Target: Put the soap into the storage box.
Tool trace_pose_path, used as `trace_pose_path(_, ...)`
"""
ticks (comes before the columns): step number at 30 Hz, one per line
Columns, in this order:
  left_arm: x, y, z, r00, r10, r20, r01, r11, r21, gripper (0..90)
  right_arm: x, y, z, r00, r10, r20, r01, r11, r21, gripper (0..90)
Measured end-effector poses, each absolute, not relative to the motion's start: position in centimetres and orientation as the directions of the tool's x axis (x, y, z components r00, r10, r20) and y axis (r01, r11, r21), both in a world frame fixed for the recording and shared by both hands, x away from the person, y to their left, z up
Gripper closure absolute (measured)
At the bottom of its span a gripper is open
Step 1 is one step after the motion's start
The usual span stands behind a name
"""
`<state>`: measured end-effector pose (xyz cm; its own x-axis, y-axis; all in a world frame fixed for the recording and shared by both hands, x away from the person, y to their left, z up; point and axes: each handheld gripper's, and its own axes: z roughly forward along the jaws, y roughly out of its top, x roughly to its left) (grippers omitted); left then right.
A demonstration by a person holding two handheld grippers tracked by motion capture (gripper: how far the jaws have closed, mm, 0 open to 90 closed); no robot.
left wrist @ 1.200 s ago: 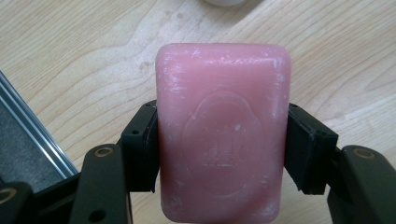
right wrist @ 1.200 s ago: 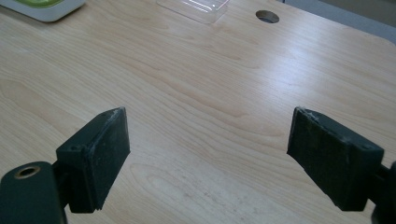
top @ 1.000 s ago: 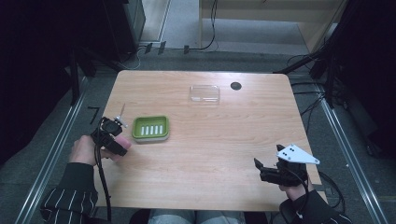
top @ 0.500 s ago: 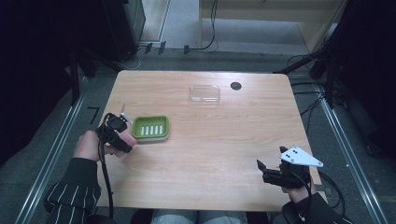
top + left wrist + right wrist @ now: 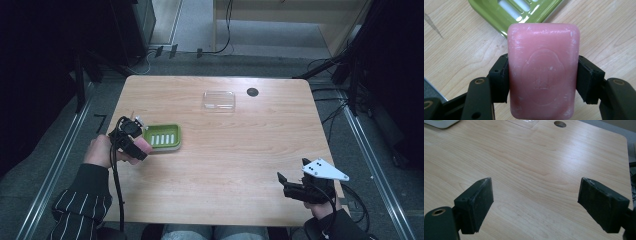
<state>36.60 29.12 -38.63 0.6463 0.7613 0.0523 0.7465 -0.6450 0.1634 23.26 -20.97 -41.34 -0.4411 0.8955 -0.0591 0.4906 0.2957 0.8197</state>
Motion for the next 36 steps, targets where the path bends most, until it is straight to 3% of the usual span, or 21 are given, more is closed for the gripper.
trace_pose_path(36, 38.7, 27.4, -37.3, 0.711, 0.701, 0.057, 0.683, -0.707, 0.183, 38.4, 22.8, -21.4, -41.4, -0.426, 0.903, -0.066, 0.497, 0.294, 0.816, 13.8)
